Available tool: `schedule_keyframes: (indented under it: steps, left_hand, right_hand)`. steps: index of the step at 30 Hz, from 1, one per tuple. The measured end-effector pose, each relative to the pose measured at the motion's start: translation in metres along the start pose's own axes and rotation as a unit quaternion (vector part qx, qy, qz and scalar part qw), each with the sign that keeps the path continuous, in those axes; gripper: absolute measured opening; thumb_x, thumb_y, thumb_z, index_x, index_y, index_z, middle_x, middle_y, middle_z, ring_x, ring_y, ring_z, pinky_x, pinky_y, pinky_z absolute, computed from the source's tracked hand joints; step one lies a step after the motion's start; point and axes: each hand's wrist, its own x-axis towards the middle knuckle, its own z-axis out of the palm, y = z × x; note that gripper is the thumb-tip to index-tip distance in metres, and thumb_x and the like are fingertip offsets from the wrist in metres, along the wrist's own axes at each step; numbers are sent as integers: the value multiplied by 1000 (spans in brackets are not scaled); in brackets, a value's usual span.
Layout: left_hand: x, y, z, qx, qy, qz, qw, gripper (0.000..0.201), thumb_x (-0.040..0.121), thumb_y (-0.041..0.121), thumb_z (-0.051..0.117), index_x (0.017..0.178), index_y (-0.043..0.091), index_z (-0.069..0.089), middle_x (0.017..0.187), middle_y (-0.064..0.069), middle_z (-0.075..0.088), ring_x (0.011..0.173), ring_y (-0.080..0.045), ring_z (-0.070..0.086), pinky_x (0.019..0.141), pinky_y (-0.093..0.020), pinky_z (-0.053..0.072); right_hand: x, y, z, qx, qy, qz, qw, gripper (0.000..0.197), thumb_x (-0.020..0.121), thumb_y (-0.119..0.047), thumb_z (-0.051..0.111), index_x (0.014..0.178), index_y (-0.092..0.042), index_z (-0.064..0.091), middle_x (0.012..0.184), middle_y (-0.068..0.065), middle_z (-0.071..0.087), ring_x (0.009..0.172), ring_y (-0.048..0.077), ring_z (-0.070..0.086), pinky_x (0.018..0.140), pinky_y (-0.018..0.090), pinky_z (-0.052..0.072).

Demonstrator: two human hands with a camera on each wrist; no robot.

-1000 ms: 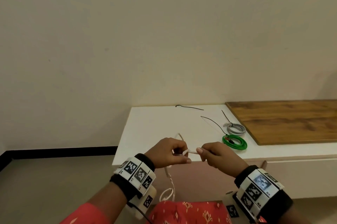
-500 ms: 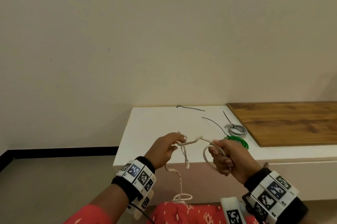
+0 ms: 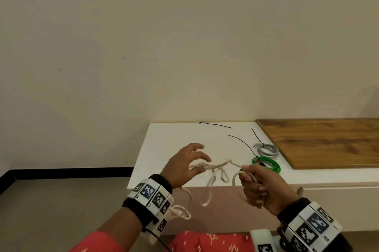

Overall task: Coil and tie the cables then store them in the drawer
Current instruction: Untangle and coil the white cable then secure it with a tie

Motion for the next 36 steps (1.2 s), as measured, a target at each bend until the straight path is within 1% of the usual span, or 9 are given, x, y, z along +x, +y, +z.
schedule_keyframes:
  steps: [5, 9, 12, 15, 17, 23, 26, 31, 36]
  left_hand:
    - [-1, 22, 15, -166, -47, 46, 984, 16, 90, 17, 51, 89, 8, 65, 87, 1, 68, 84, -1, 62, 81, -14, 47]
    - [-3, 20, 24, -195, -52, -5, 979, 18, 92, 28, 43, 76, 30, 53, 73, 13, 58, 66, 3, 58, 67, -16, 48]
    - [-3, 19, 26, -150, -72, -8, 986, 10, 89, 29, 52, 81, 25, 57, 75, 15, 57, 67, 5, 55, 64, -12, 42]
    - [-4, 27, 29, -170, -115, -3, 979, 6, 86, 21, 57, 81, 24, 59, 74, 15, 58, 68, 3, 55, 67, -14, 42]
    - [-4, 31, 32, -169, -122, -10, 978, 20, 84, 16, 58, 75, 33, 54, 73, 11, 60, 70, 2, 58, 69, -19, 43]
    - [-6, 42, 39, -138, -92, -61, 984, 14, 81, 11, 58, 68, 16, 64, 46, 11, 55, 55, 0, 56, 80, -34, 50]
    - [-6, 41, 41, -132, -42, -98, 985, 30, 79, 15, 62, 51, 26, 58, 43, 8, 55, 59, -9, 60, 83, -36, 51]
    - [-9, 40, 33, -153, -19, -120, 981, 12, 81, 19, 63, 69, 16, 63, 48, 4, 57, 48, 5, 53, 64, -17, 42]
    - [-2, 27, 18, -161, 6, -140, 977, 15, 84, 16, 60, 70, 21, 60, 54, 2, 63, 55, -2, 57, 72, -26, 45]
  right_hand:
    - [5, -9, -1, 111, -41, -16, 993, 24, 69, -22, 56, 49, -15, 45, 31, -9, 24, 27, 5, 17, 30, 16, 23]
    - [17, -2, -8, 306, -202, -16, 930, 22, 87, -20, 50, 74, -6, 61, 46, -3, 36, 41, 12, 31, 48, 26, 45]
    - [20, -4, 3, 333, -202, -78, 918, 30, 93, -19, 37, 89, -4, 63, 60, 3, 53, 55, 15, 49, 65, 28, 47]
    - [18, -13, 22, 334, -126, -159, 921, 12, 83, -15, 54, 79, -9, 63, 58, -1, 50, 51, 12, 48, 62, 27, 52]
    - [22, -13, 30, 316, -55, -212, 923, 20, 84, -20, 46, 73, -13, 61, 56, -4, 47, 48, 10, 46, 61, 26, 54]
    - [43, 10, 40, 68, 37, -327, 942, 40, 72, -48, 67, 84, -12, 53, 58, -5, 56, 54, 9, 53, 82, 27, 54]
    - [46, 16, 43, -92, 89, -372, 919, 16, 85, -27, 47, 83, -13, 53, 58, -6, 59, 60, 9, 53, 78, 29, 48]
    - [44, 18, 35, -396, 160, -383, 819, 13, 90, -16, 39, 79, -20, 44, 66, -8, 53, 61, 4, 50, 59, 12, 39]
    - [43, 10, 19, -668, 170, -211, 693, 21, 90, -1, 37, 105, -10, 47, 102, 5, 64, 94, 19, 58, 66, 23, 32]
